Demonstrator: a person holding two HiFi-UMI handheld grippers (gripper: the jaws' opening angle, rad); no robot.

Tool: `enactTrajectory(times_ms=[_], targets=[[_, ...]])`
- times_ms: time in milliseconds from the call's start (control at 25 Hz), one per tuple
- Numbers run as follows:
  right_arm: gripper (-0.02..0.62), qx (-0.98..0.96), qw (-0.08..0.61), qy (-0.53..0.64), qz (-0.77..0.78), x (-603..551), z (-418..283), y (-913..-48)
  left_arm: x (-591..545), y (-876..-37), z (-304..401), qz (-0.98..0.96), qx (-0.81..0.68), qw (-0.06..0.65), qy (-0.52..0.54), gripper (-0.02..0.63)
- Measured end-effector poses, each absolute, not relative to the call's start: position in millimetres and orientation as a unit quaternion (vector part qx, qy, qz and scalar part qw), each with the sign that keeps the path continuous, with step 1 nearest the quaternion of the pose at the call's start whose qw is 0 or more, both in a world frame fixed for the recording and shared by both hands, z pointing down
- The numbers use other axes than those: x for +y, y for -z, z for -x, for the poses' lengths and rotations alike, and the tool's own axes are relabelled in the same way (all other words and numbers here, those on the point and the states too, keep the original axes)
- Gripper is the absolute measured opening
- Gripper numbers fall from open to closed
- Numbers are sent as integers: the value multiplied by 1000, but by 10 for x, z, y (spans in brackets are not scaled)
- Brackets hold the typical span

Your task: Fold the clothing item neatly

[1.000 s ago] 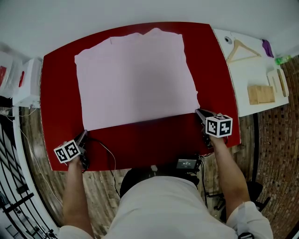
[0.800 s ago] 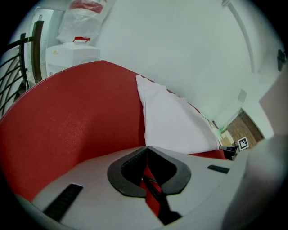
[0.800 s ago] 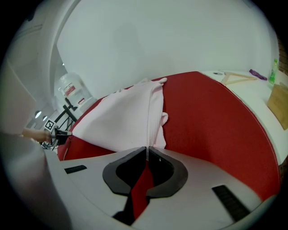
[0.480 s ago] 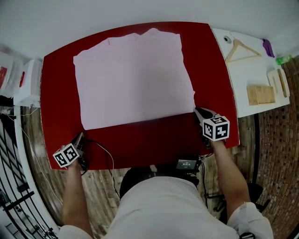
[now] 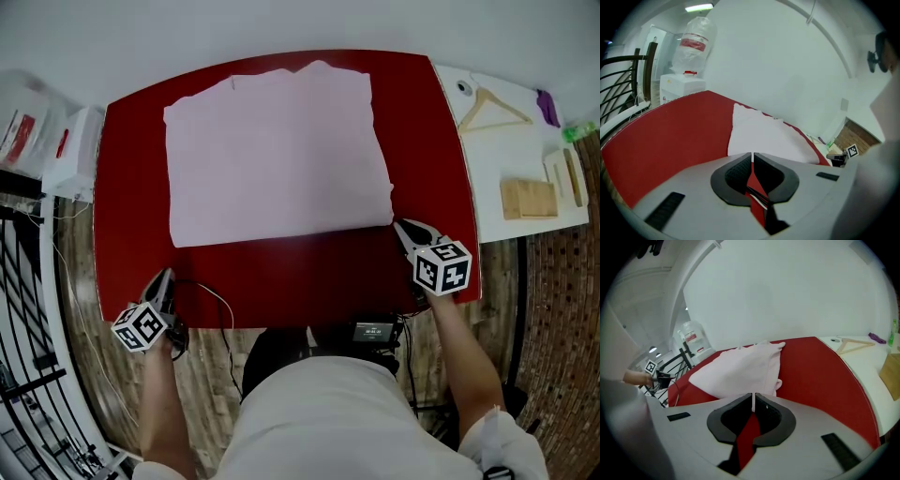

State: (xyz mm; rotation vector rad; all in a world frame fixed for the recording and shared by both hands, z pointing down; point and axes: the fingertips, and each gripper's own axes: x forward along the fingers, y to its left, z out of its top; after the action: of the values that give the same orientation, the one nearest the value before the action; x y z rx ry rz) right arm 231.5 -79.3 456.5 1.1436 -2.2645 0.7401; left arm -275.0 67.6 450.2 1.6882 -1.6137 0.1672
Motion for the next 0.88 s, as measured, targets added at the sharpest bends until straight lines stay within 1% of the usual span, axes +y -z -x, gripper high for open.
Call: enactTrajectory(times_ms=[160,280,520,880], targets=[[25,-859,247,-251,-372,-637,-2118,-4483,705,-4344,2532,-689,-623,367,-55,9],[25,-860,247,-256,-366,-542,-2068,-4493,742,-4272,2381,-710,-607,353,-51,8],[25,-858,226,-267,-376,-291,-1959,-4333,937,-4130,2127,-746,-551,374,-19,5],[25,-869,217,-255,-364,384,-1611,-4099,1408,-3997,1812,-785,-515,343,-26,6]])
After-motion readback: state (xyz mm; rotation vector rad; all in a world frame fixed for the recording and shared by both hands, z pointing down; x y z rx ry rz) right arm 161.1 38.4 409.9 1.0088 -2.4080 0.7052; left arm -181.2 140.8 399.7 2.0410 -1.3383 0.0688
